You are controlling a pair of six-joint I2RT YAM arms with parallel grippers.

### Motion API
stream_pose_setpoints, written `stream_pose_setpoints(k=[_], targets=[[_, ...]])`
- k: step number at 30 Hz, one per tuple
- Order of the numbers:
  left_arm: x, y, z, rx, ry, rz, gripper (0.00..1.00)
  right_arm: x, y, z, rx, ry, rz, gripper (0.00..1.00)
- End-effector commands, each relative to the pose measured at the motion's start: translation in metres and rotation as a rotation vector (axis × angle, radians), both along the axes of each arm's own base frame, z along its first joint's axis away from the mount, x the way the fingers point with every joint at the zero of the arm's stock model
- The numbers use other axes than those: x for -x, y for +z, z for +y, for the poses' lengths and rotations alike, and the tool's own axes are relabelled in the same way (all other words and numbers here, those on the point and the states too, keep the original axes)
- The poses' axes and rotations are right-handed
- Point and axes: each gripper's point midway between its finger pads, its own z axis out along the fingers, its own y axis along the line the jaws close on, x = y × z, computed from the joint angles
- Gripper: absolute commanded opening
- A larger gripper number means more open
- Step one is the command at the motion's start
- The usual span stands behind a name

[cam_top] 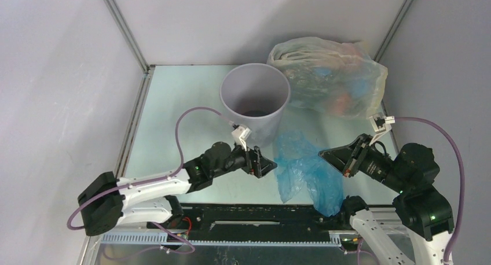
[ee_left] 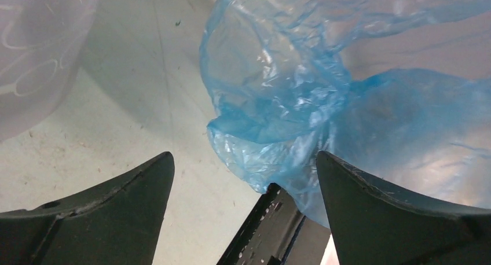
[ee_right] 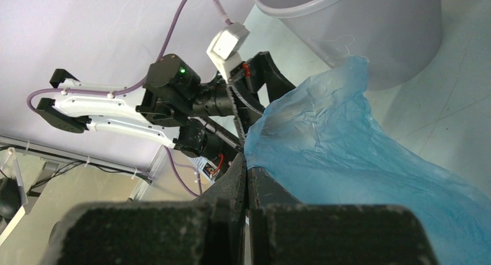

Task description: Put the trash bags into the trash bin

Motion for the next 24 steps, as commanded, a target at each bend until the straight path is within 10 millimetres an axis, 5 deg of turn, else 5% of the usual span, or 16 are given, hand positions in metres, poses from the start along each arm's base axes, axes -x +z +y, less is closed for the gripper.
stream_pose_setpoints(k=[1, 12, 15, 18, 20, 24], targets=[[-0.007, 0.004, -0.015, -0.045, -0.045, -0.039, 1.0, 0.0, 0.008, 0.001, -0.017, 0.003, -0.033, 0.0], [-0.021, -0.002, -0.056, -0.01, -0.098, -0.057, 0.98, -0.001, 0.003, 0.001, -0.003, 0.004, -0.012, 0.0], [-0.022, -0.008, -0.065, -0.009, -0.116, -0.031, 0.85, -0.001, 0.001, 0.001, 0.002, 0.004, -0.006, 0.0], [-0.021, 0.0, -0.073, 0.053, -0.135, -0.04, 0.64, 0.0, 0.0, 0.0, 0.008, 0.003, -0.006, 0.0], [-0.018, 0.012, -0.079, 0.125, -0.158, -0.046, 0.58, 0.001, 0.0, -0.001, 0.009, 0.002, -0.011, 0.0], [-0.014, 0.026, -0.086, 0.221, -0.182, -0.021, 0.95, 0.003, 0.001, 0.0, 0.006, 0.008, -0.019, 0.0]])
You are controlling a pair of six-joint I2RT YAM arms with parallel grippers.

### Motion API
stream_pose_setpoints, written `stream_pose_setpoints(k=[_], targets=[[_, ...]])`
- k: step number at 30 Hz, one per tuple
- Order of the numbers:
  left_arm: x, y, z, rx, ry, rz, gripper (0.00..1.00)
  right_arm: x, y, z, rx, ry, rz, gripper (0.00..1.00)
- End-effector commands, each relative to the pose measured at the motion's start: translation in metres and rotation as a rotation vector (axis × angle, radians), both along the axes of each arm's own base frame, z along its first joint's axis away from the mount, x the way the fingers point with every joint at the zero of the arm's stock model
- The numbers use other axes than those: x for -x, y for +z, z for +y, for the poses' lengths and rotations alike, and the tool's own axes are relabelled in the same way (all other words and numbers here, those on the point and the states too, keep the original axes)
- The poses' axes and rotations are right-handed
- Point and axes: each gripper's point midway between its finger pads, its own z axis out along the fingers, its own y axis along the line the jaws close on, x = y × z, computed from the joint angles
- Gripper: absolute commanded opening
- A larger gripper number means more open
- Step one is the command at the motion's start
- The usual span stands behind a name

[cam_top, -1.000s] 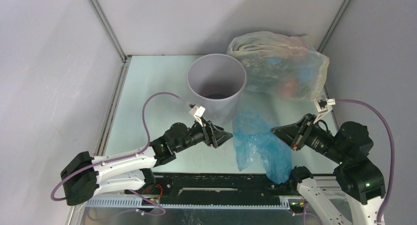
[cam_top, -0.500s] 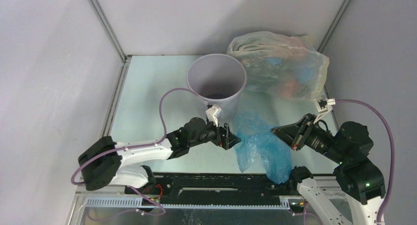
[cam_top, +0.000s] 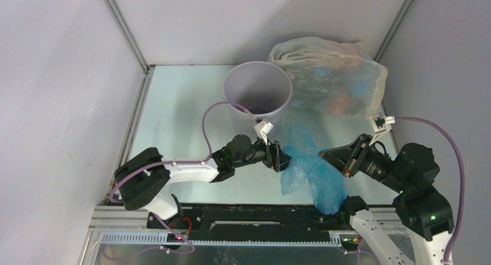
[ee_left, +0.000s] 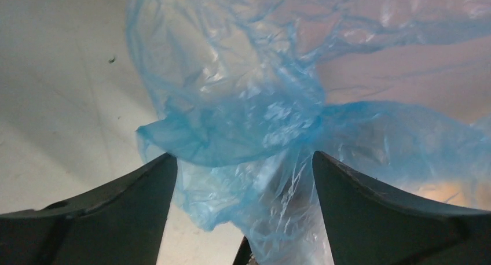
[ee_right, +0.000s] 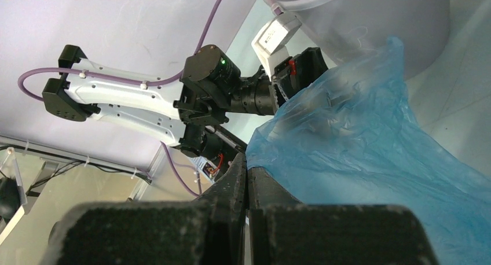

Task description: Put the trash bags into the trash bin

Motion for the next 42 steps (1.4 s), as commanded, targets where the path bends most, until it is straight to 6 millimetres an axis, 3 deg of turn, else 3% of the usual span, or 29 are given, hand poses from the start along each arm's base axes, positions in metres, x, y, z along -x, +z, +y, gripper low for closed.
stream_pose_setpoints(k=[1, 6, 7, 9, 14, 16, 21, 33, 38, 42], targets=[[0.001, 0.043, -0.012, 0.184, -0.03, -0.01, 0.99, 0.003, 0.002, -0.001, 0.005, 0.009, -0.024, 0.0], [-0.004, 0.047, -0.006, 0.206, 0.027, -0.01, 1.0, 0.004, -0.001, -0.001, 0.014, 0.007, -0.018, 0.0], [-0.005, 0.047, -0.007, 0.206, 0.03, -0.007, 0.94, 0.004, 0.0, -0.001, 0.012, 0.008, -0.019, 0.0], [-0.009, 0.045, -0.008, 0.198, 0.044, 0.001, 0.76, 0.004, 0.001, 0.0, 0.007, 0.015, -0.021, 0.0], [-0.018, 0.038, -0.006, 0.179, 0.101, 0.027, 0.17, 0.007, 0.001, 0.0, 0.006, 0.017, -0.023, 0.0], [-0.02, 0.04, -0.001, 0.167, 0.124, 0.019, 0.01, 0.008, 0.0, -0.001, 0.009, 0.015, -0.023, 0.0], [-0.022, 0.055, 0.025, 0.126, 0.199, -0.036, 0.0, 0.01, -0.001, -0.003, 0.014, 0.008, -0.031, 0.0], [-0.024, 0.088, 0.109, -0.037, 0.418, -0.114, 0.0, 0.003, -0.006, -0.007, 0.037, -0.022, -0.021, 0.0], [-0.014, 0.118, 0.123, -0.029, 0.401, -0.144, 0.0, -0.009, -0.015, -0.007, 0.047, -0.049, 0.005, 0.0], [0.003, 0.154, 0.123, -0.028, 0.318, -0.162, 0.0, -0.011, 0.009, 0.003, -0.009, -0.001, -0.057, 0.0]])
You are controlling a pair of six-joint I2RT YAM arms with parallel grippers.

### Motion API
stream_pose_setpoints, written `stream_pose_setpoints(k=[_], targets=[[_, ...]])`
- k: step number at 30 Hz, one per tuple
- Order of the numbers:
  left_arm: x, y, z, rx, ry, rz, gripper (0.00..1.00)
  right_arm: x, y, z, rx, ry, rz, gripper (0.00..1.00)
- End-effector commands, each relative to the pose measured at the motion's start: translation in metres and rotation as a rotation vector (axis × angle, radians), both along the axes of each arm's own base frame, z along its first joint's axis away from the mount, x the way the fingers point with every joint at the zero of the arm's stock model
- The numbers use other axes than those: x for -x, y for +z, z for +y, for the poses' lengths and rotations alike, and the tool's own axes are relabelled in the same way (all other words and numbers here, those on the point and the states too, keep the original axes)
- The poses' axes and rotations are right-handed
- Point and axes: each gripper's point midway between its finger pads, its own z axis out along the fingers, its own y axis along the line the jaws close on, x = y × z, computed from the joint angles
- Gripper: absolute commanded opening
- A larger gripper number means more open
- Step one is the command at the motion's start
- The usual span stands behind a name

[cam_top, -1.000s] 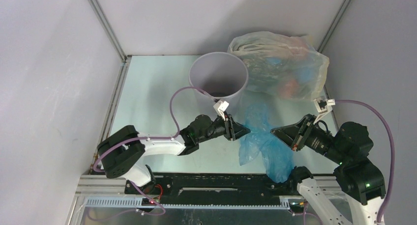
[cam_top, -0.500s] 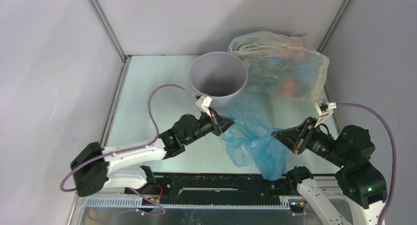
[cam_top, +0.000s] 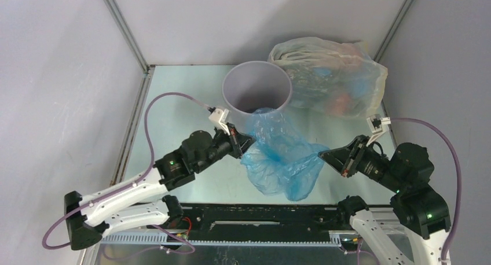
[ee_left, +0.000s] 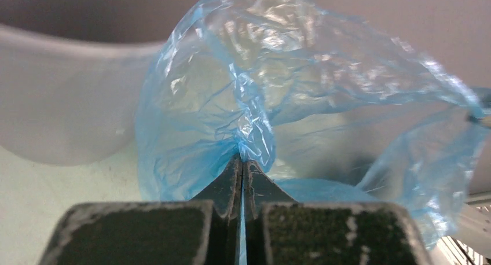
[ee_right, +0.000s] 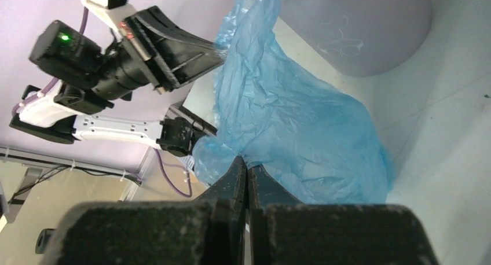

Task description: Put the trash bags into the trash bin

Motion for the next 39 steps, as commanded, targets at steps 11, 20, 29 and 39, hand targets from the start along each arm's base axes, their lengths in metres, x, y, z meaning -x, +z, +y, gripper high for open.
stream_pose_setpoints(k=[11, 20, 29, 39], targets=[[0.02, 0.17, 0.055, 0.008, 0.021, -0.202, 0.0, -0.021, 0.138, 0.042, -0.206, 0.225, -0.228, 0.0], [0.026, 0.298, 0.108, 0.127, 0.15, -0.386, 0.0, -0.046, 0.242, 0.056, -0.293, 0.276, -0.385, 0.0], [-0.002, 0.343, 0.112, 0.119, 0.262, -0.451, 0.0, -0.109, 0.294, 0.054, -0.399, 0.307, -0.474, 0.0], [-0.067, 0.342, 0.085, 0.157, 0.241, -0.395, 0.0, -0.201, 0.268, 0.032, -0.361, 0.187, -0.42, 0.0]])
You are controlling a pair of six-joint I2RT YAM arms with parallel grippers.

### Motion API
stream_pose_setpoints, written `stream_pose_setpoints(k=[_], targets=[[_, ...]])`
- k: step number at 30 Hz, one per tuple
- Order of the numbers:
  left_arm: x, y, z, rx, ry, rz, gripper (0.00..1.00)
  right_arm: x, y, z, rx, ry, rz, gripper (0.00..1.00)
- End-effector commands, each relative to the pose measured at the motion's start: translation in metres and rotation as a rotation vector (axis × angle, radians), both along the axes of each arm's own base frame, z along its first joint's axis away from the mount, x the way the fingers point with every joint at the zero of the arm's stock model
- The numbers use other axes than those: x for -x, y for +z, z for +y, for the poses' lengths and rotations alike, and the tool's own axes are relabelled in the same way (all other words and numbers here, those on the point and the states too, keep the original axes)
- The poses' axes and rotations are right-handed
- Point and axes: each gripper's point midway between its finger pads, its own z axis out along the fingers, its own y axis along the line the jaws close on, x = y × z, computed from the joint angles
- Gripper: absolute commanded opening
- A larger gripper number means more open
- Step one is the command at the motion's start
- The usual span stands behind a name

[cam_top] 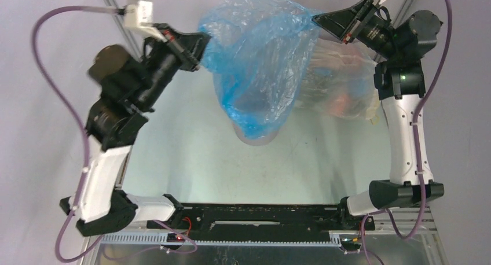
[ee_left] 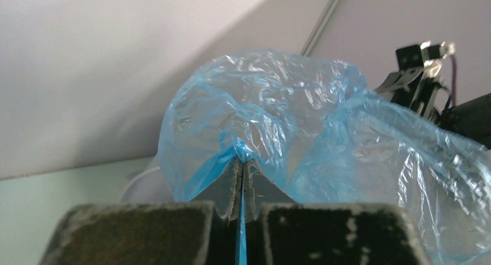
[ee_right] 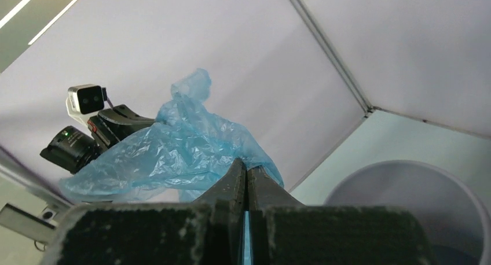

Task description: Put the trash bags into the trash bin

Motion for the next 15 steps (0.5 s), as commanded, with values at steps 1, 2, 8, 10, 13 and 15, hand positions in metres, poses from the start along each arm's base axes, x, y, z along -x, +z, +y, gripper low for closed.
stream_pose_setpoints(k=[1, 2, 8, 10, 13, 15], targets=[[-0.023, -0.005, -0.024, 0.008, -0.086, 0.028, 0.0, -0.005, 0.005, -0.006, 0.029, -0.013, -0.061, 0.0], [-0.029, -0.008, -0.027, 0.007, -0.091, 0.038, 0.0, -0.014, -0.004, -0.007, 0.038, -0.025, -0.034, 0.0], [-0.063, -0.022, -0.033, 0.017, -0.08, 0.065, 0.0, -0.047, -0.035, -0.011, 0.052, -0.048, 0.009, 0.0], [-0.069, -0.019, -0.032, 0.03, -0.086, 0.063, 0.0, -0.053, -0.034, -0.012, 0.051, -0.041, 0.013, 0.0], [-0.069, -0.007, -0.034, 0.045, -0.111, 0.043, 0.0, -0.056, -0.022, -0.013, 0.034, -0.036, 0.003, 0.0], [-0.066, 0.005, -0.034, 0.057, -0.129, 0.02, 0.0, -0.055, -0.011, -0.013, 0.03, -0.037, -0.017, 0.0]])
